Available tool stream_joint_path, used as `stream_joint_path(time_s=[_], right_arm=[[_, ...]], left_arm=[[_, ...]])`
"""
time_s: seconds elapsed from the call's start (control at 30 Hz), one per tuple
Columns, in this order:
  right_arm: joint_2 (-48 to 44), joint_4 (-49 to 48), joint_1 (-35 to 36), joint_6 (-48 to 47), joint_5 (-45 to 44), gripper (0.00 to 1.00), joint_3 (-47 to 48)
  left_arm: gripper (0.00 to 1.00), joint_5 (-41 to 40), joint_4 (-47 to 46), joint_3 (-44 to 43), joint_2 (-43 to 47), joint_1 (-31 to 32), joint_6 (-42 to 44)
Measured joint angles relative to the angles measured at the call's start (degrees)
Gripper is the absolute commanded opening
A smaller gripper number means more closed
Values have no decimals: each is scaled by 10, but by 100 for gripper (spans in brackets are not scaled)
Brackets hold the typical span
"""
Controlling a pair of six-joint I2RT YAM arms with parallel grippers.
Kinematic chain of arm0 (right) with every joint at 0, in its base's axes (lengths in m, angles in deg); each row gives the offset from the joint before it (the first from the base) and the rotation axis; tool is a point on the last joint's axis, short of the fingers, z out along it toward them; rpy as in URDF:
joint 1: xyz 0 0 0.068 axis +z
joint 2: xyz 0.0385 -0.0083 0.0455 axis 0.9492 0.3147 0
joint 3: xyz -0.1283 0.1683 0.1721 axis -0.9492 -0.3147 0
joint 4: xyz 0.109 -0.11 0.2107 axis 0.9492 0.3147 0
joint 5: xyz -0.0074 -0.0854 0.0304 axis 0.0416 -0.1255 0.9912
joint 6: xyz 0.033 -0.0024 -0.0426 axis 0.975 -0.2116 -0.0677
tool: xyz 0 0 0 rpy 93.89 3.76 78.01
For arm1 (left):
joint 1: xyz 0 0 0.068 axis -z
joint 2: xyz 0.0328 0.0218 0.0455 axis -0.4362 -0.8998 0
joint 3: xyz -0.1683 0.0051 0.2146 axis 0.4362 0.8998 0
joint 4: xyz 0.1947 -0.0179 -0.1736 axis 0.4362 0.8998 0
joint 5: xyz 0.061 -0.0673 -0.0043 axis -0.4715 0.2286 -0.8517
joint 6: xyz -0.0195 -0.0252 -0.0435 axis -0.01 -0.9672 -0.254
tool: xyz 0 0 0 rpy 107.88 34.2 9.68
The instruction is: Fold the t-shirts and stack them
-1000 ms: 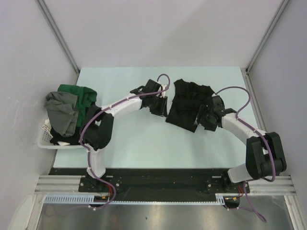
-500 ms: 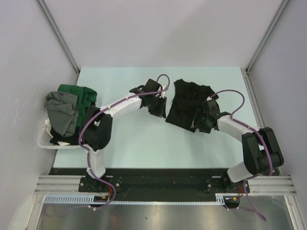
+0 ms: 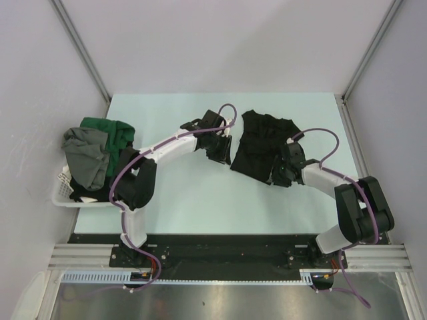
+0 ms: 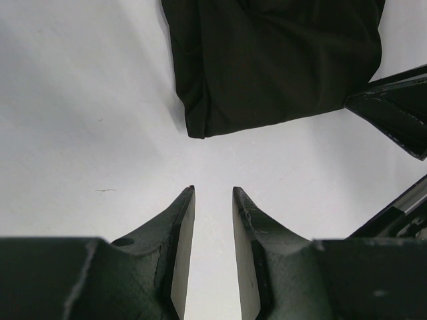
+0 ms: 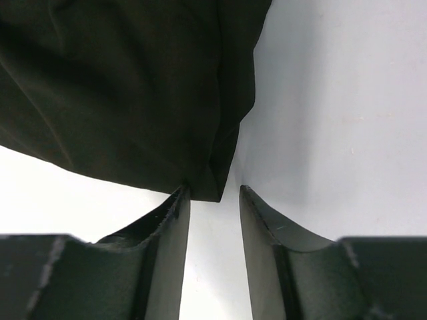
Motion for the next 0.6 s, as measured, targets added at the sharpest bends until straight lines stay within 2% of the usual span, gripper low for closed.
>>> stream_joint_path(time_s=[0.33,0.6], right_arm=[[15,-32,4,-1,13,27,-3],[26,-51,5,-2,24,13,-3]], left_arm=[[34,0,1,0,0,0,0],[34,0,3,0,0,2,3]])
